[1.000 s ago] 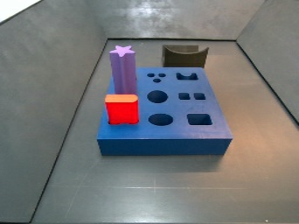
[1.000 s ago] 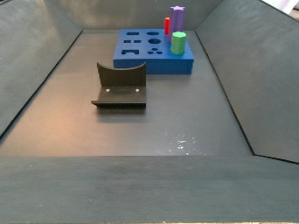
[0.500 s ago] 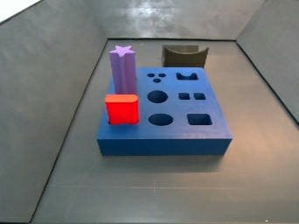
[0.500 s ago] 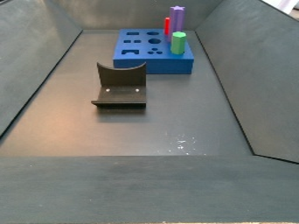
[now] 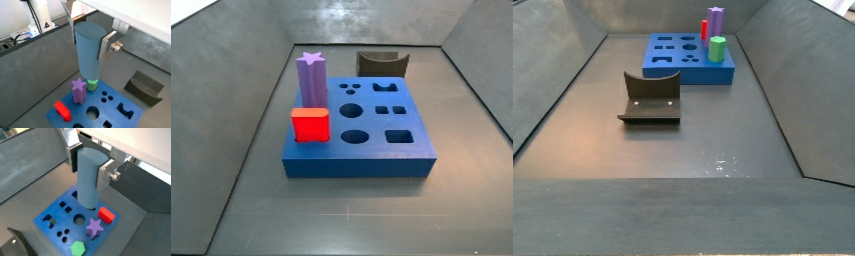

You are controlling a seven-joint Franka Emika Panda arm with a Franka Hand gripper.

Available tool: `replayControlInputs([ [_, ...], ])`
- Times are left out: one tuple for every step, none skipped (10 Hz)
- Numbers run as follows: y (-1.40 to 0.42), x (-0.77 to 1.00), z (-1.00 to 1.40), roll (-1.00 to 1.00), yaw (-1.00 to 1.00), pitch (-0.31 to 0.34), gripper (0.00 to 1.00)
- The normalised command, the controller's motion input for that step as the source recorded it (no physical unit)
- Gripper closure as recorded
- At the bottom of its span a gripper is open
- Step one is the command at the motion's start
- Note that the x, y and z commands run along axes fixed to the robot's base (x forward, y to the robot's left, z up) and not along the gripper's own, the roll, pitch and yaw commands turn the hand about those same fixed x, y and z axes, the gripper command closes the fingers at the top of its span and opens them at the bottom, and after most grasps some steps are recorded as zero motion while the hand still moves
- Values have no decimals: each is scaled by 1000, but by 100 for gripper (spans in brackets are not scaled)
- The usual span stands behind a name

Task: Pick up the oval object. Move up. Place the oval object on the fixture. Regrasp the oval object. Move to above the board. Insert the oval object.
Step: Insert the oval object.

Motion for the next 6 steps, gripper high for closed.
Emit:
replayControlInputs([
  [23,0,0,0,0,0,100],
  [-509,329,-414,0,29,0,100],
  [-740,589,-706,-34,0,0,100],
  [-783,511,-923,0,0,-40,100],
  [-640,657,-1000,0,0,-60,100],
  [-531,714,-1000,0,-14,-60,100],
])
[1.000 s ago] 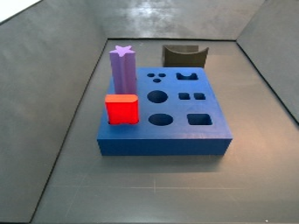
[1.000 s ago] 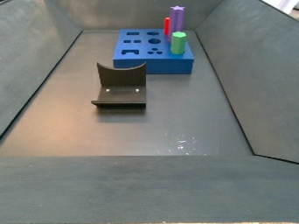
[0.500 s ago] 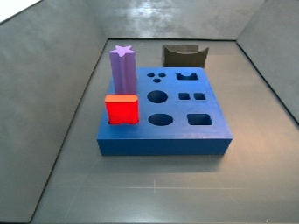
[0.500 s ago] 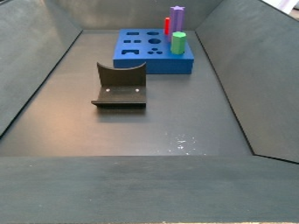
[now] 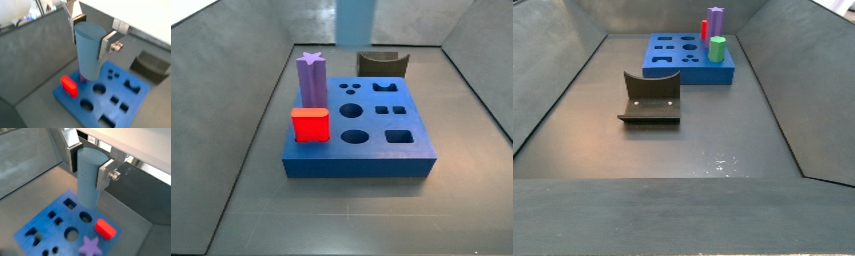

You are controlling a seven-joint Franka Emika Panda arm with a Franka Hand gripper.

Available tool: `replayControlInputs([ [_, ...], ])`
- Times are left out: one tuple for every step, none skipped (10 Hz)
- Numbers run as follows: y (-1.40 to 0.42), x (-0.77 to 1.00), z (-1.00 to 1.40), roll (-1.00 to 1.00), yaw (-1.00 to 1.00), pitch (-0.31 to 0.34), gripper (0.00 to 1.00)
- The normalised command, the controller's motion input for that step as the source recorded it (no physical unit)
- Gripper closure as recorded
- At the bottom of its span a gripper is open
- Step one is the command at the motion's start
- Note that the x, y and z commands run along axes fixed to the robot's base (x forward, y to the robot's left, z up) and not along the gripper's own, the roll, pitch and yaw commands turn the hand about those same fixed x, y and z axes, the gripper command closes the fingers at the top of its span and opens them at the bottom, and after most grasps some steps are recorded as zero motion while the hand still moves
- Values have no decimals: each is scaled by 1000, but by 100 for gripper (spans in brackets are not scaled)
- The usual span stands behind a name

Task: Pick up the oval object. Move up. Place the oval object on the fixture. Regrasp the oval object. Move to above the board. Insert the oval object.
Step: Insert the oval object.

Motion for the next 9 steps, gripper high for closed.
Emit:
replayControlInputs([
  [-471,666,-1000,0,-91,-40,100],
  [-206,580,-1000,0,-91,0,100],
  [20,554,-1000,39,-69,41,100],
  [163,297,-1000,0,-3,26,100],
  [131,140,-1000,-36,0,3,100],
  [271,0,-931,-111,0,0,100],
  [220,-297,-749,-171,-140,-51,100],
  [163,-417,-403,-43,-220,-23,100],
  [11,-374,-11,-34,-220,-21,100],
])
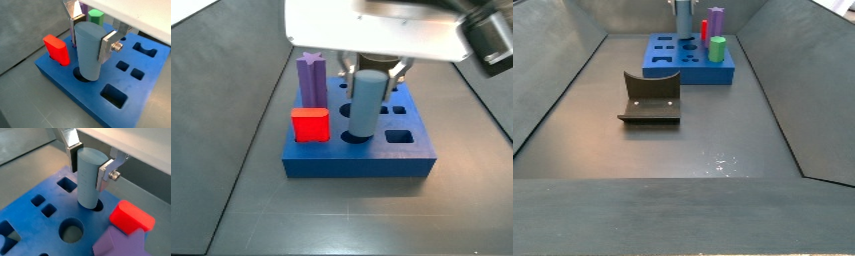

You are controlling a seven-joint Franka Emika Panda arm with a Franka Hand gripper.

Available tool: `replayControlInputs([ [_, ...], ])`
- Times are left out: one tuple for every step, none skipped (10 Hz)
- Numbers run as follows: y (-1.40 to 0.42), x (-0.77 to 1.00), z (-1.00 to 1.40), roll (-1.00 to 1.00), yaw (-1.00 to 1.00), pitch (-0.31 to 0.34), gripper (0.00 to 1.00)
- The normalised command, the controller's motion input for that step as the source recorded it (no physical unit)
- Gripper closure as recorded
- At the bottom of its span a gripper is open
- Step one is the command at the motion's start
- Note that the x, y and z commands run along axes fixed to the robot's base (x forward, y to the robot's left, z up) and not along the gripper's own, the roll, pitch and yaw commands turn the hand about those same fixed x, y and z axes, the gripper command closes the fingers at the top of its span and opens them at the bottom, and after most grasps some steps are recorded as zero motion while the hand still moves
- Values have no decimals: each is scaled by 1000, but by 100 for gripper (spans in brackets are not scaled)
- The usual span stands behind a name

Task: Pick up the oval object. Move up. Place the oval object on the fixture. Regrasp the oval object. Move to above the board. Insert the oval object.
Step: Insert the oval object.

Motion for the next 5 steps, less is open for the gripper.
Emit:
replayControlInputs([
  [-6,-220,0,-50,-183,-40,100],
  [-74,-149,-3,-56,-86,-51,100],
  [-66,0,-183,-33,0,-37,100],
  [-29,134,-340,-3,0,0,100],
  [0,171,-423,0,0,-6,100],
])
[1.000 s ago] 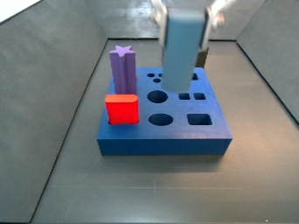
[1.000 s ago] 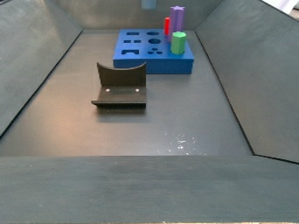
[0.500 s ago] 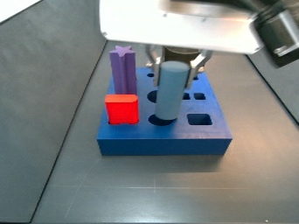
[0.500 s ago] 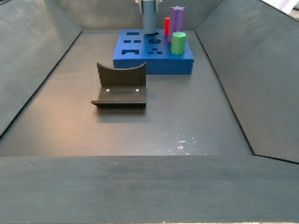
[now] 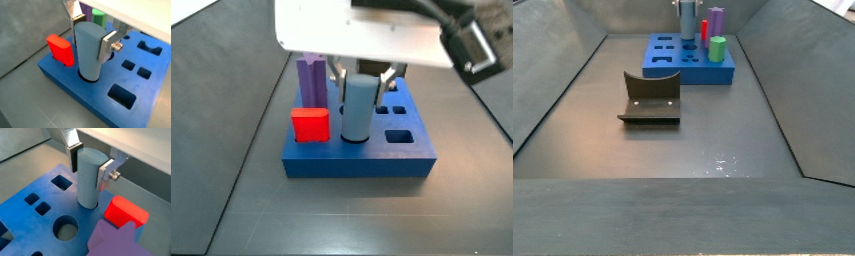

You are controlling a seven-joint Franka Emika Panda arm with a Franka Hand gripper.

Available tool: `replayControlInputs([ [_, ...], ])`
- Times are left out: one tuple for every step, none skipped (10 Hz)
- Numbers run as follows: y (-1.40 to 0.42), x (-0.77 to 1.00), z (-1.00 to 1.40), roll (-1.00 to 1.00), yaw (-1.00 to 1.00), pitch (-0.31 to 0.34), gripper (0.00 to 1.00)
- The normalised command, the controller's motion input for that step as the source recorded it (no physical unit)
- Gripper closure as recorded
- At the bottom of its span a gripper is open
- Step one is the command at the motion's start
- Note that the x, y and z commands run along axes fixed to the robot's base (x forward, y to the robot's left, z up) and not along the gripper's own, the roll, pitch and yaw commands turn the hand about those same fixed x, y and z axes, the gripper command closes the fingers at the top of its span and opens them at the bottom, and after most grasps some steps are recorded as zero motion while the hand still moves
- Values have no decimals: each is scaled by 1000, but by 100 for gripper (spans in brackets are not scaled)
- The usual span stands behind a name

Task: Pick up the oval object. Move up. Place the oval object on the fixture. Regrasp the oval object. Move to above the board. Insert the oval object.
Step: Insert the oval object.

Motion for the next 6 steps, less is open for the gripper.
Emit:
replayControlInputs([
  [0,0,-663,0,17,-107,100],
  [-140,-11,-834,-3,34,-120,100],
  [-149,0,-906,0,17,-117,100],
  [-189,0,-869,0,0,-124,100],
  [-80,0,-323,-107,0,-89,100],
  [-69,9,46,133,0,66,100],
])
